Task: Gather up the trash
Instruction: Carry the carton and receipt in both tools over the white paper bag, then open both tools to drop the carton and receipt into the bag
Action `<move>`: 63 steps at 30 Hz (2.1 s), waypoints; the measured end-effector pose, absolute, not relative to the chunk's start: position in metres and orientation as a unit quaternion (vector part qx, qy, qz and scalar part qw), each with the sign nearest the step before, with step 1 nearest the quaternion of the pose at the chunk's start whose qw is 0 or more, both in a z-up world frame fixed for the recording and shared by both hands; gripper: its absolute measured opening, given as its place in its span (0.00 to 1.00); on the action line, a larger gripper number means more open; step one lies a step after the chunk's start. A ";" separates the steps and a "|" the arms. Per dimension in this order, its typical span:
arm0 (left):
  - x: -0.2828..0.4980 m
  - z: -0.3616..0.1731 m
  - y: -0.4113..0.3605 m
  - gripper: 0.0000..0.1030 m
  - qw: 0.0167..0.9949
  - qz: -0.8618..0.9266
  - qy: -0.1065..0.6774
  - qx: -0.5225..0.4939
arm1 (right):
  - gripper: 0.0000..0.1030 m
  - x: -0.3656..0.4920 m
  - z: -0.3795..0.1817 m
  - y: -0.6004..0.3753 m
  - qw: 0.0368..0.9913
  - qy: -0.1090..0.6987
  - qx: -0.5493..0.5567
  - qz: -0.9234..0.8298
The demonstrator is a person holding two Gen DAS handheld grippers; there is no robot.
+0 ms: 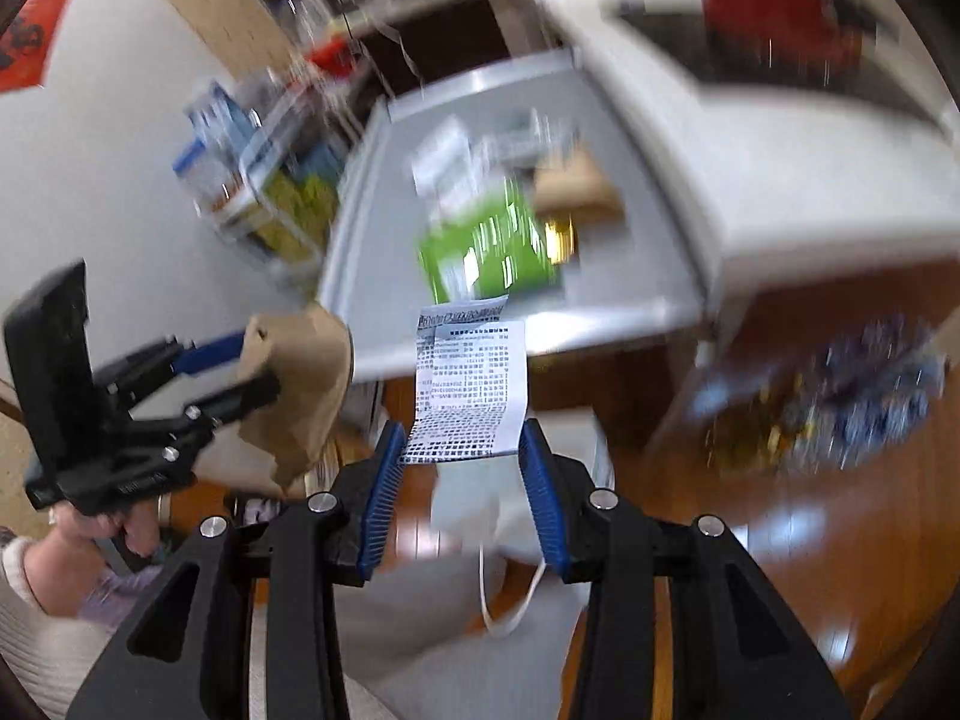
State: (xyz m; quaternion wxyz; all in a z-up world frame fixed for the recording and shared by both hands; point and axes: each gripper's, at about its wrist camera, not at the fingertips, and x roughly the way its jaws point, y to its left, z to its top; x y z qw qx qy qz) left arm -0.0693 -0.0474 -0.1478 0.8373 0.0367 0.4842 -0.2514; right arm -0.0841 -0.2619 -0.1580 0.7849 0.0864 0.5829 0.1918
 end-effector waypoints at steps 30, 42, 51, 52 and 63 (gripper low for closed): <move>-0.047 -0.319 -0.076 0.75 0.759 -0.202 0.611 0.095 | 0.53 -0.047 -0.343 -0.237 0.684 0.714 0.066 0.135; -0.054 -0.280 -0.049 0.79 0.777 -0.196 0.594 0.072 | 0.84 -0.055 -0.243 -0.237 0.775 0.617 -0.007 0.135; -0.041 -0.214 -0.028 0.83 0.832 -0.176 0.523 0.050 | 0.85 -0.007 -0.199 -0.240 0.769 0.593 0.177 0.160; -0.038 -0.209 -0.027 0.83 0.838 -0.172 0.515 0.049 | 0.85 -0.001 -0.199 -0.233 0.766 0.594 0.189 0.156; 0.022 -0.158 0.018 0.83 0.895 -0.110 0.431 0.036 | 0.85 0.060 -0.229 -0.199 0.734 0.610 0.291 0.064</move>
